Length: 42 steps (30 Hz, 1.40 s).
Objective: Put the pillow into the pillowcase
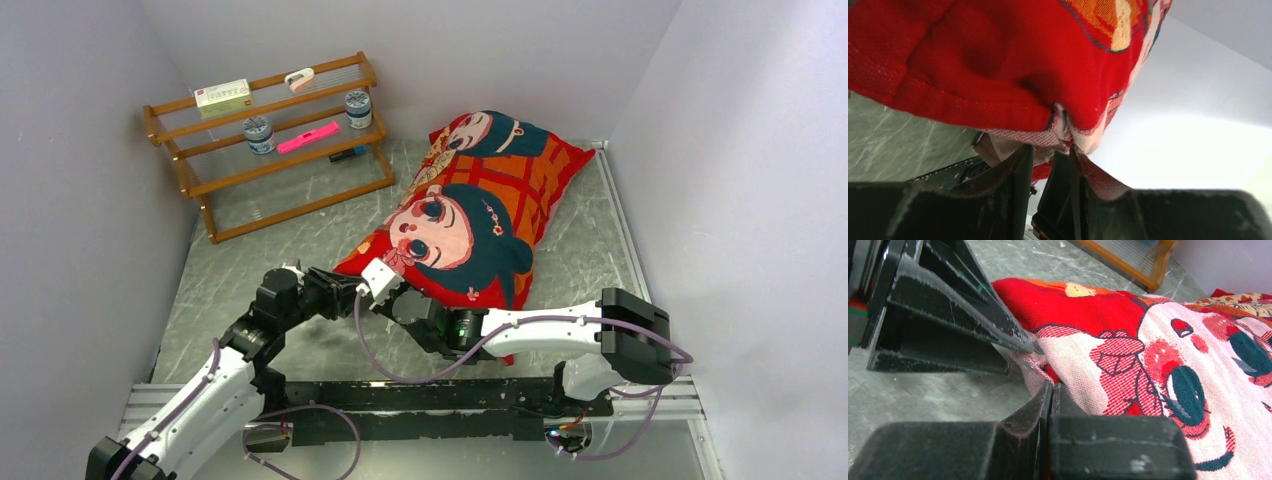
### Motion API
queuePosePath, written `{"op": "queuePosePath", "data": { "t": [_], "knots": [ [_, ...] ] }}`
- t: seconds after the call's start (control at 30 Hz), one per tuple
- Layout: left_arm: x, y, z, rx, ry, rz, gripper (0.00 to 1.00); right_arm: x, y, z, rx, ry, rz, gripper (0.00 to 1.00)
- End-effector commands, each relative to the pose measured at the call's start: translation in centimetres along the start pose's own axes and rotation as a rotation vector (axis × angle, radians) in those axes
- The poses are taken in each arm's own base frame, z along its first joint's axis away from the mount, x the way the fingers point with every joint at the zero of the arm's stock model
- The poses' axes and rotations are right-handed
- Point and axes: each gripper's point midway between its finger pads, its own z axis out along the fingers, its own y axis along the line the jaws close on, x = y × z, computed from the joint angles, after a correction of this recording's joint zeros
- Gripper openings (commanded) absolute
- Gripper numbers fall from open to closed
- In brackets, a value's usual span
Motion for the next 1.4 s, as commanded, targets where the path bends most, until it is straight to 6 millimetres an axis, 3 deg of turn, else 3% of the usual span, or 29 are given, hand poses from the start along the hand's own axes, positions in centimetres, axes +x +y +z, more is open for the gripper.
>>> {"op": "queuePosePath", "data": {
  "t": [0.0,0.3,0.67,0.8,0.9,1.37],
  "knots": [
    [0.5,-1.8,0.1,0.056,-0.035,-0.002,0.37,-4.2,-1.3,-0.7,0.03,-0.124,0.128,0.0],
    [0.1,-1.4,1.2,0.082,-0.045,-0.014,0.36,-4.4,-1.2,-0.8,0.016,-0.127,0.132,0.0],
    [-1.5,0.6,0.2,0.04,-0.136,-0.031,0.28,-4.2,-1.3,-0.9,0.02,-0.123,0.123,0.0],
    [-1.4,0.8,0.5,0.027,-0.131,-0.02,0.18,-4.2,-1.3,-0.9,0.021,-0.122,0.122,0.0],
    [-1.3,1.0,0.8,0.018,-0.117,-0.021,0.16,-4.3,-1.4,-0.9,0.023,-0.125,0.125,0.0],
    [-1.8,0.4,1.4,0.062,-0.134,-0.018,0.28,-4.5,-0.9,-1.1,-0.005,-0.13,0.14,0.0]
  ]
}}
